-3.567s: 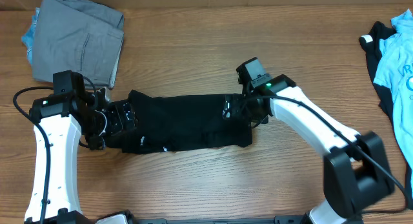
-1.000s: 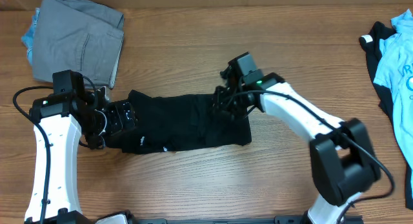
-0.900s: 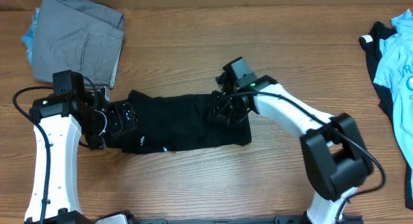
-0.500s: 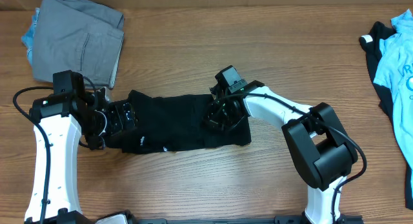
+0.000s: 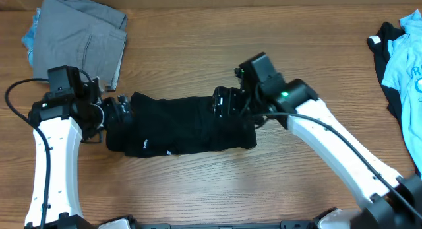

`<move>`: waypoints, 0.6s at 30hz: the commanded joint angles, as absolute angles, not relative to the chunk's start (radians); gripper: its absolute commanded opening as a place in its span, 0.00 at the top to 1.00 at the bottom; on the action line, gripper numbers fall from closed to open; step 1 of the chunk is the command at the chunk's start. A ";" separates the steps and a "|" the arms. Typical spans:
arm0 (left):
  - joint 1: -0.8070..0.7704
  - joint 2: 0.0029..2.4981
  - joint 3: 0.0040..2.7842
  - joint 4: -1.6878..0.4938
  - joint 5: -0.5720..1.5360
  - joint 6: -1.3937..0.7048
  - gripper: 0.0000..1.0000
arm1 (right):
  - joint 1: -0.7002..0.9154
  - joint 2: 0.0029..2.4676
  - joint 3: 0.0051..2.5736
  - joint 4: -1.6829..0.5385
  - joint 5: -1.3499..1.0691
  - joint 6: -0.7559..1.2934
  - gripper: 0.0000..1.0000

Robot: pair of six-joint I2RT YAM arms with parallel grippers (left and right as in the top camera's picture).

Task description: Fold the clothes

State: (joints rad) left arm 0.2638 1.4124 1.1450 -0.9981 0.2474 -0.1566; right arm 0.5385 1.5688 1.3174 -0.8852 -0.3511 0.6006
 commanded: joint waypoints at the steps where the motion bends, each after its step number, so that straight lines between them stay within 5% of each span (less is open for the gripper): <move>1: 0.311 1.456 1.148 -0.949 0.187 -0.162 0.00 | 0.544 1.568 1.325 -0.937 -0.322 0.536 0.00; 18: 0.417 1.810 1.148 -0.687 0.297 0.050 0.00 | 0.544 1.571 1.225 -0.957 -0.175 0.391 0.00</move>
